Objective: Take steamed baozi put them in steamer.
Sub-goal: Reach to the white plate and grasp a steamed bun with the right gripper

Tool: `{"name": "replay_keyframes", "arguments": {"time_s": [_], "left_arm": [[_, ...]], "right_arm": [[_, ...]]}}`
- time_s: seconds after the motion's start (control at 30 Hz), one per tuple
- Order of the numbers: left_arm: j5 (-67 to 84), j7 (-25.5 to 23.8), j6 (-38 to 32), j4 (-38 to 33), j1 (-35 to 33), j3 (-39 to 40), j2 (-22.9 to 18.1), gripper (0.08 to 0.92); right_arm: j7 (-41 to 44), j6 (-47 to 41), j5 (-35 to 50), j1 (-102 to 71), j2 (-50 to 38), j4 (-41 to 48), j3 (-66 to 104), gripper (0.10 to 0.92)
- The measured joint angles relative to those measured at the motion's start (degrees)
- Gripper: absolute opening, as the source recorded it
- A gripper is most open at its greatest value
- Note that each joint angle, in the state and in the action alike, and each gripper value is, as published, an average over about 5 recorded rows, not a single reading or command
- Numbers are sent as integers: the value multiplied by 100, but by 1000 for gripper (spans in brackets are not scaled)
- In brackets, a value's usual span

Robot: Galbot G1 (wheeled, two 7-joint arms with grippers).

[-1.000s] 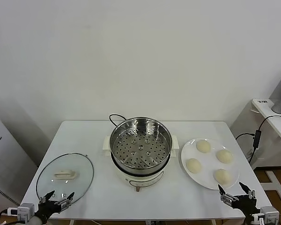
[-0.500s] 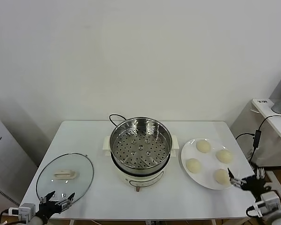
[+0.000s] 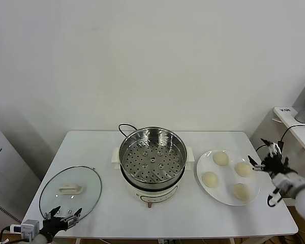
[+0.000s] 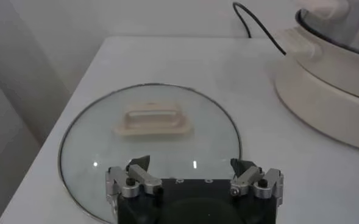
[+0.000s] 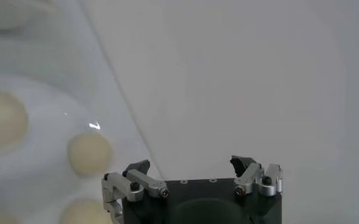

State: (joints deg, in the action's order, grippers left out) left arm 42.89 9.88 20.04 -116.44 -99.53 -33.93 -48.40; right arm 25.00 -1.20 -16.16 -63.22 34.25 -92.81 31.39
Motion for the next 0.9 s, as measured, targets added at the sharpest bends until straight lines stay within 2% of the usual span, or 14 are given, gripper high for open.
{"name": "replay_keyframes", "arguments": {"time_s": [0.43,0.9], "left_arm": [[-2,34,111,-37,92,34,24,823],[46,44,137,27,118,32,30,823]], "right_arm": [[2044,437,169,3206,-322,1714,-3020,823],[3366,1051,99,5601,641,3712,-5415,823]]}}
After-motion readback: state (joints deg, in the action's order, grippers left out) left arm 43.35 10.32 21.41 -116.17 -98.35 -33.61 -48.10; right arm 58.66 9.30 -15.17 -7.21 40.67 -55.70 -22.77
